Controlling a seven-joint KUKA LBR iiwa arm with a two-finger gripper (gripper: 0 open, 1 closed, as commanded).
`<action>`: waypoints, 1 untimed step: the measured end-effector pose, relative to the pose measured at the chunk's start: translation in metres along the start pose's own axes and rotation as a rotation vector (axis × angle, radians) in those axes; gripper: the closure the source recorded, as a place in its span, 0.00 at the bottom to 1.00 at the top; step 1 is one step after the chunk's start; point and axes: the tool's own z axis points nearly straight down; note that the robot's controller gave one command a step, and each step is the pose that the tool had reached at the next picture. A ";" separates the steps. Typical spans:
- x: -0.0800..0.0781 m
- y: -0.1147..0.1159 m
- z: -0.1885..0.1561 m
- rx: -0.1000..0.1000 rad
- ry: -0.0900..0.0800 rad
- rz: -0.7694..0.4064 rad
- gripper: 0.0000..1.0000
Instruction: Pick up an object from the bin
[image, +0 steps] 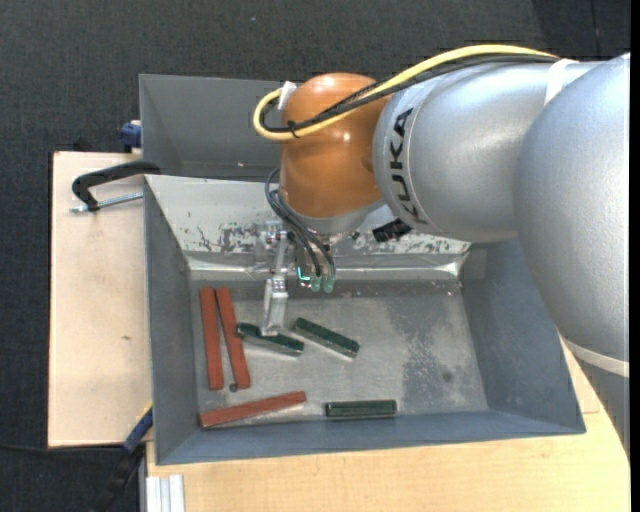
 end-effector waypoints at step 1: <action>-0.002 -0.001 -0.005 -0.002 -0.008 0.002 0.00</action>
Offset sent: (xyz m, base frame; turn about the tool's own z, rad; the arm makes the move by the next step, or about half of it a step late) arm -0.0353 -0.0462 -0.0951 -0.0131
